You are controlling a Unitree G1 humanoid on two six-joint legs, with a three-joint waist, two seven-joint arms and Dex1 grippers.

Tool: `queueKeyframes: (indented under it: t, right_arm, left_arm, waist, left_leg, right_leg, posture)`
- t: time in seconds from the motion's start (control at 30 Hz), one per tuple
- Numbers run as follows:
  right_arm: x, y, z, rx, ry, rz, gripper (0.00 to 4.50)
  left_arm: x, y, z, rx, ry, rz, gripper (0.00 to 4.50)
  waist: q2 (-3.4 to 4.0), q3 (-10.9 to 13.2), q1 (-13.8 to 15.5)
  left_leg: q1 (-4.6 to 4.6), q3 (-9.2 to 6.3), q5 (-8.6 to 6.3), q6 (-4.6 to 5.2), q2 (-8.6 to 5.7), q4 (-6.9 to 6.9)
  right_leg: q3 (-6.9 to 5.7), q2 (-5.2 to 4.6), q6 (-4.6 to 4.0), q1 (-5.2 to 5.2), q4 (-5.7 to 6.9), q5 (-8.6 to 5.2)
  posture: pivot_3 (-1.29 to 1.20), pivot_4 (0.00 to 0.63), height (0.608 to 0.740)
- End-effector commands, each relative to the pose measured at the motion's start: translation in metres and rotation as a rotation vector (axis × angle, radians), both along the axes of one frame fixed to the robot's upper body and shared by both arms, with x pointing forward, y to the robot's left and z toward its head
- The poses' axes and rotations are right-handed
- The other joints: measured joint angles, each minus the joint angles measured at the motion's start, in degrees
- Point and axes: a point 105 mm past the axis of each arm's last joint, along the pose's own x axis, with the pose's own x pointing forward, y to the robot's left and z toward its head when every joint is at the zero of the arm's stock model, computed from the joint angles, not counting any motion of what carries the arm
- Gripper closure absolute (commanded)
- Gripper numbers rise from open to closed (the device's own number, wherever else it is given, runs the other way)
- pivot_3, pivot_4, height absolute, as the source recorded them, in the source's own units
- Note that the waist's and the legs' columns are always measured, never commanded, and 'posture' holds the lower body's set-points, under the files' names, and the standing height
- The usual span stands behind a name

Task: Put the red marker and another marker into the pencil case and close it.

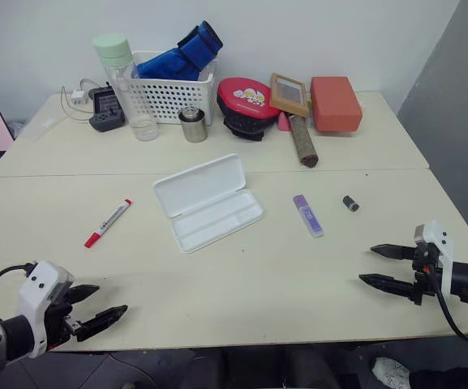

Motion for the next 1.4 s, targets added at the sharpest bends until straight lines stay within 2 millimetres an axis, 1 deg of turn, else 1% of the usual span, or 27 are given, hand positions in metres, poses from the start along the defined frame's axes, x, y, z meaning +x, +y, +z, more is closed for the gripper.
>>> queueKeyframes:
  t: [0.03, 0.4, 0.87, 0.97, 1.03, 1.1, 1.13, 1.23, 1.3, 1.4]
  right_arm:
    - [0.001, 0.004, 0.013, 0.014, -0.045, 0.027, 0.02]
    - [0.004, 0.003, 0.017, 0.010, -0.054, 0.031, 0.02]
    - [0.002, 0.005, 0.017, 0.011, -0.047, 0.044, 0.02]
    - [0.001, 0.006, 0.018, 0.017, -0.043, 0.052, 0.02]
    - [-0.002, 0.013, 0.026, 0.058, -0.055, 0.089, 0.02]
    - [-0.003, 0.027, 0.045, 0.120, -0.089, 0.155, 0.02]
    - [-0.002, 0.030, 0.051, 0.135, -0.102, 0.175, 0.02]
    - [0.003, 0.050, 0.073, 0.126, -0.186, 0.251, 0.02]
    - [0.006, 0.061, 0.079, 0.101, -0.239, 0.289, 0.02]
    - [0.010, 0.073, 0.080, 0.085, -0.287, 0.305, 0.02]
  left_arm:
    - [0.000, 0.000, 0.006, 0.025, -0.019, -0.005, 0.00]
    - [0.001, -0.003, 0.002, 0.001, -0.003, -0.005, 0.00]
    - [0.002, -0.002, -0.002, -0.004, 0.000, -0.005, 0.00]
    - [0.003, -0.004, -0.002, -0.009, -0.004, -0.009, 0.00]
    - [0.005, -0.012, 0.000, -0.024, -0.013, -0.036, 0.00]
    - [0.011, -0.028, 0.001, -0.050, -0.033, -0.085, 0.00]
    - [0.014, -0.034, 0.001, -0.057, -0.038, -0.103, 0.00]
    - [0.031, -0.059, 0.003, -0.087, -0.078, -0.179, 0.00]
    - [0.044, -0.082, 0.009, -0.118, -0.118, -0.251, 0.00]
    - [0.067, -0.105, 0.015, -0.136, -0.172, -0.320, 0.00]
  waist:
    - [0.00, 0.00, 0.00]
    - [0.00, 0.00, 0.00]
    - [0.00, 0.00, 0.01]
    - [0.00, 0.00, 0.01]
    - [0.00, 0.00, 0.01]
    - [0.01, 0.01, 0.03]
    - [0.04, 0.02, 0.02]
    - [0.04, 0.03, 0.01]
    - [0.06, 0.04, 0.21]
    - [-0.08, 0.00, 0.47]
  left_leg:
    - [0.00, 0.00, 0.00, 0.00, 0.00, 0.00]
    - [0.00, 0.00, 0.00, -0.01, 0.00, 0.00]
    - [0.00, 0.00, -0.01, -0.01, 0.01, -0.01]
    - [0.00, 0.00, -0.01, -0.01, 0.01, 0.00]
    - [0.00, -0.01, -0.01, -0.01, 0.01, 0.00]
    - [0.00, 0.00, -0.01, -0.01, 0.01, -0.01]
    - [0.00, 0.00, -0.01, -0.01, 0.01, -0.01]
    - [0.00, 0.01, -0.01, -0.01, 0.01, 0.01]
    - [0.00, -0.02, -0.01, -0.01, 0.00, 0.01]
    - [-0.07, -0.04, -0.01, -0.02, -0.05, 0.01]
  right_leg:
    - [0.00, 0.00, 0.00, 0.00, 0.00, 0.00]
    - [0.00, 0.00, 0.00, 0.00, -0.01, 0.00]
    - [0.00, 0.00, 0.00, 0.00, -0.02, 0.00]
    - [0.00, 0.00, 0.00, 0.00, -0.02, 0.00]
    - [0.00, 0.00, 0.00, 0.00, -0.02, 0.00]
    - [0.01, 0.00, 0.00, 0.00, -0.02, 0.00]
    - [0.00, 0.00, 0.00, 0.00, -0.02, 0.00]
    - [0.01, 0.00, 0.02, 0.00, -0.01, 0.01]
    - [-0.03, 0.01, 0.02, 0.01, -0.01, 0.01]
    - [-0.12, 0.05, 0.04, 0.03, -0.03, 0.04]
  posture:
    - [0.00, 0.150, 0.740]
    - [0.00, 0.150, 0.740]
    - [0.00, 0.150, 0.740]
    - [0.00, 0.150, 0.740]
    - [0.00, 0.150, 0.740]
    - [0.00, 0.150, 0.740]
    - [0.00, 0.150, 0.740]
    - [0.00, 0.150, 0.740]
    - [0.00, 0.150, 0.740]
    - [0.00, 0.150, 0.740]
